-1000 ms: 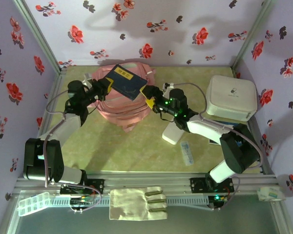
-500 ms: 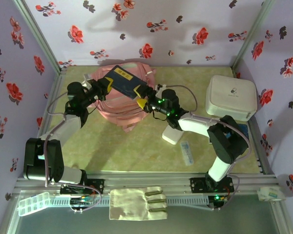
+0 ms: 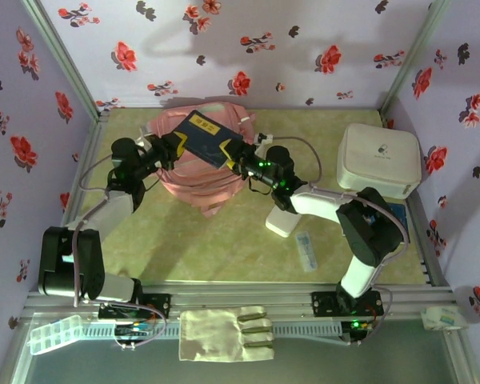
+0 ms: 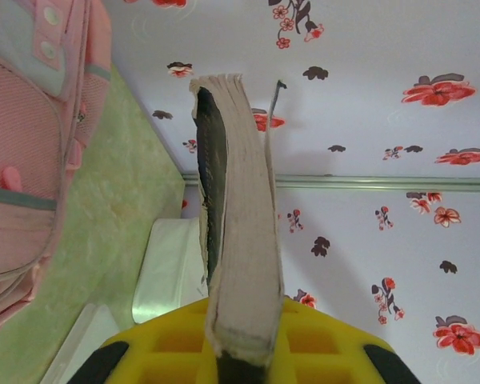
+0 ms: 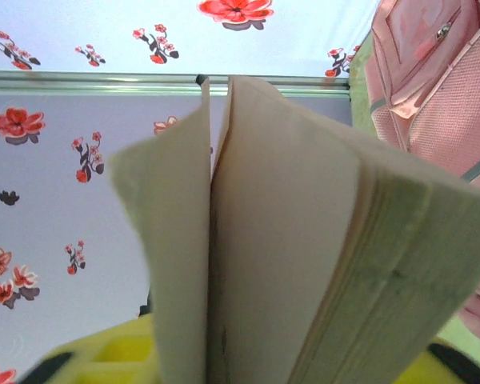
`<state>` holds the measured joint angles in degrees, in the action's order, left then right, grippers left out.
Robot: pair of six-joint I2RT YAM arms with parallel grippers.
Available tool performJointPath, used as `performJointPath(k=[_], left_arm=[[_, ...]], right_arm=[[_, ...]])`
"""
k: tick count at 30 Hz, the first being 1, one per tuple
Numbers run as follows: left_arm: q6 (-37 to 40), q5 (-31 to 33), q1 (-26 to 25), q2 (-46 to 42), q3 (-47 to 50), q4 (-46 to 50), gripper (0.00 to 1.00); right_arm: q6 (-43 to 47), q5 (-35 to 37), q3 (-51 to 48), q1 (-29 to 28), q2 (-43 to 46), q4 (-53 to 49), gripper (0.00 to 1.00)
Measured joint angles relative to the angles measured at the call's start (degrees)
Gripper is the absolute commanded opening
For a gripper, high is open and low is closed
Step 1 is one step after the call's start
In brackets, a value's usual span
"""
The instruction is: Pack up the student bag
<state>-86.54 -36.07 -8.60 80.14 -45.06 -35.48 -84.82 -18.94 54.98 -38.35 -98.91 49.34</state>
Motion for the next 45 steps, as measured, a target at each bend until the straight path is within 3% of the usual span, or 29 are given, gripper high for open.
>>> performJointPath(k=[5,7,14,16,25,33,45], left_arm=[[4.3,0.0,0.3,-2.1,0.3,5.4,0.35],[7.6,0.0,0.3,-3.9,0.2,9.4,0.45],[26.2,6.5,-0.3,-11.3,-1.3,29.2,0.92],[31.3,9.3,-1.1,-11.9,-2.9,34.6,1.0],[57.1,22.8,-9.1,-7.8,-14.4,52.8,1.0],[79.9,25.8,-12.6,-1.9,-22.4,58.6,0.99],[102.8,29.4,-15.0,17.6,-31.9,63.5,0.79]], right_arm=[[2.2,-0.1,0.0,0.1,0.0,-0.3,0.08],[3.7,0.2,-0.4,0.2,0.4,-1.6,0.07],[12.7,3.3,-5.0,2.6,8.2,-11.1,0.06],[15.4,4.5,-6.1,3.6,10.9,-13.9,0.07],[26.8,11.1,-9.6,7.9,22.8,-29.1,0.09],[30.9,14.1,-13.4,11.4,29.8,-36.2,0.1],[31.5,14.3,-17.4,14.6,32.7,-39.0,0.11]])
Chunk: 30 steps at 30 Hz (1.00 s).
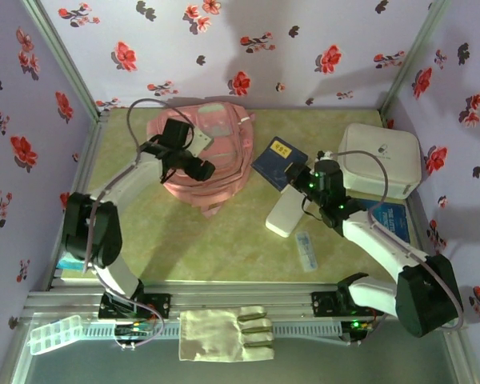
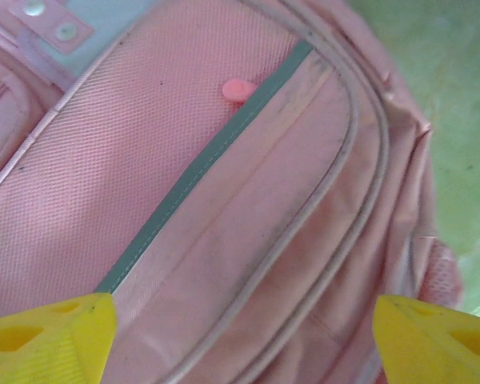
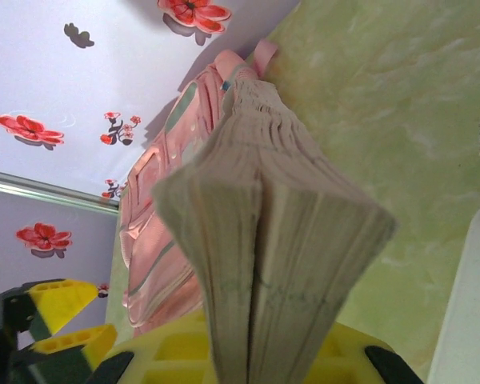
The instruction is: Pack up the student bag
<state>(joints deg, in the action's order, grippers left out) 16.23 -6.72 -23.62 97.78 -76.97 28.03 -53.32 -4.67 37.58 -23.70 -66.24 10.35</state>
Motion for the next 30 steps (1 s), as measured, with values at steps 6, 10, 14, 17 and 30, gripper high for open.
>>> performJointPath(k=[6,10,14,17,30], left_arm=[[7.5,4.5,-2.2,7.0,-3.8,1.7,0.7],[10.5,7.2,-2.6,10.3,-5.9,2.1,0.62],[13.0,9.7,-2.6,13.5,-8.3,2.7,0.51],[14.4,10.8,-3.1,15.2,-9.7,4.0,0.43],[15.6,11.7,-3.8,13.6,-10.0,4.6,0.09]], right_arm=[[0.0,0.0,-0.3,0.1,1.4,0.0,0.12],[-0.1,0.0,-0.3,0.2,1.7,0.0,0.12],[-0.3,0.0,-1.1,0.2,1.7,0.0,0.13],[-0.6,0.0,-1.5,0.2,1.8,-0.1,0.13],[-0.7,0.0,-1.7,0.2,3.2,-1.4,0.14]])
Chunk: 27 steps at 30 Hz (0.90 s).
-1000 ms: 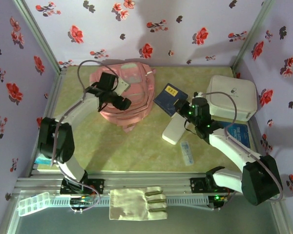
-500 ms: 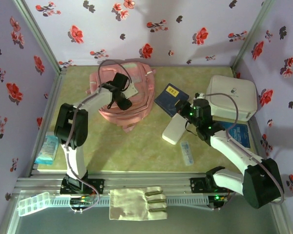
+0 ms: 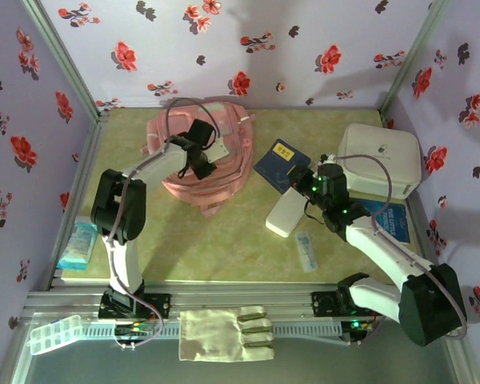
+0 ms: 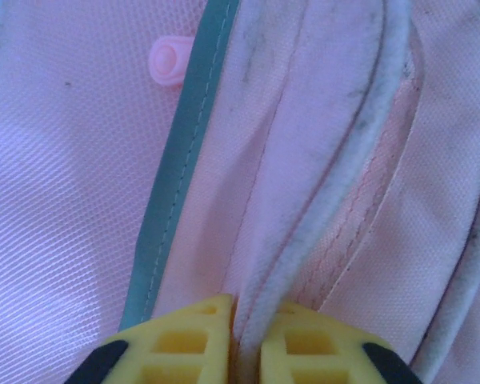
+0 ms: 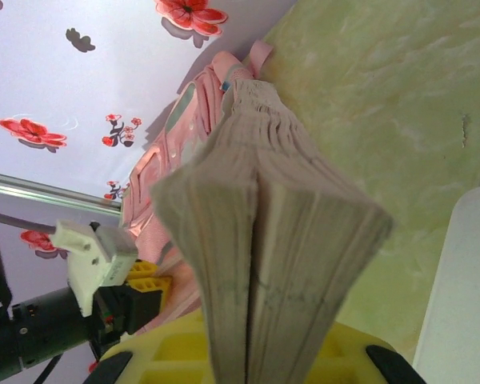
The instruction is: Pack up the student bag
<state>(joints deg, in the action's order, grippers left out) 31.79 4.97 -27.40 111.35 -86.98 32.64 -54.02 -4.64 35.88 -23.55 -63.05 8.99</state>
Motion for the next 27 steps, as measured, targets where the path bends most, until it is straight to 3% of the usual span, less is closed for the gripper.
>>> performJointPath(k=[4,16,27], left_arm=[[-1.8,0.9,-0.3,-3.8,0.0,-0.3,0.0],[-17.2,2.1,-1.6,-17.7,0.9,-3.0,0.0],[-25.9,2.1,-2.0,-18.7,1.0,-4.8,0.0]], right_arm=[[0.0,0.0,-0.1,0.0,0.1,0.0,0.14],[-1.0,-0.8,-1.2,0.0,0.0,2.3,0.14],[-7.4,-4.6,-4.7,-4.1,-3.6,13.0,0.14]])
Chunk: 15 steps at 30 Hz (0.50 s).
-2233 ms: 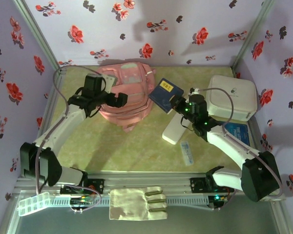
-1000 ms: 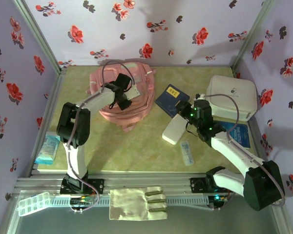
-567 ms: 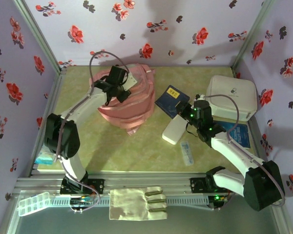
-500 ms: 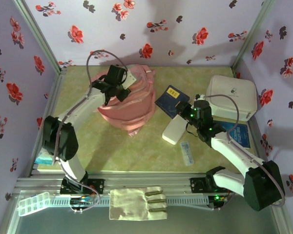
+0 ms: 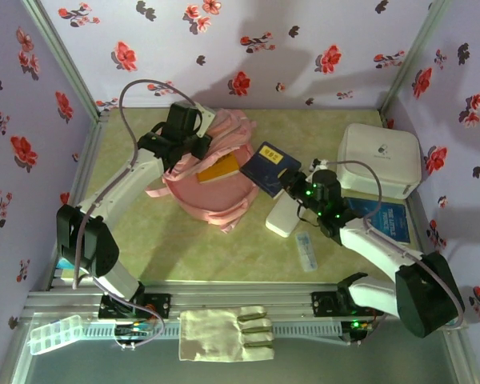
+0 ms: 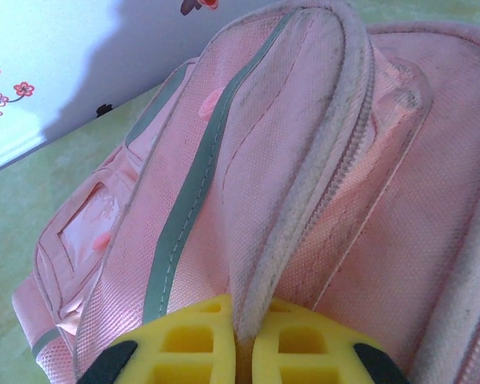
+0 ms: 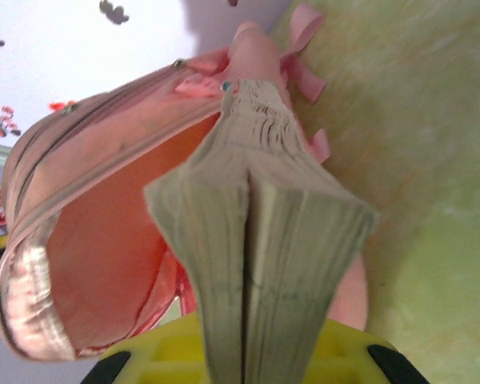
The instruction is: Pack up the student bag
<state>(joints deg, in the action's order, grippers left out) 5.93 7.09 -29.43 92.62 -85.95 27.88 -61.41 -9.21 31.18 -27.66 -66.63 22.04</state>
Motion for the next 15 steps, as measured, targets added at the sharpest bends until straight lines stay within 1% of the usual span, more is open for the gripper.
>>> performJointPath(k=[3,7,11,15], left_arm=[[-1.0,0.0,0.0,0.0,0.0,0.0,0.0],[-2.2,0.0,0.0,0.4,-0.2,0.1,0.0],[-3.0,0.0,-0.1,1.1,-1.2,0.6,0.0],[-3.8,0.0,-0.1,1.2,-1.7,1.4,0.0]], right_arm=[[-0.8,0.3,0.8,-3.2,-2.0,0.5,0.13],[-2.8,0.5,4.3,-6.6,-9.5,1.4,0.13],[-4.9,0.5,8.7,-8.0,-16.5,3.0,0.13],[-7.0,2.0,12.2,-8.0,-19.9,4.5,0.14]])
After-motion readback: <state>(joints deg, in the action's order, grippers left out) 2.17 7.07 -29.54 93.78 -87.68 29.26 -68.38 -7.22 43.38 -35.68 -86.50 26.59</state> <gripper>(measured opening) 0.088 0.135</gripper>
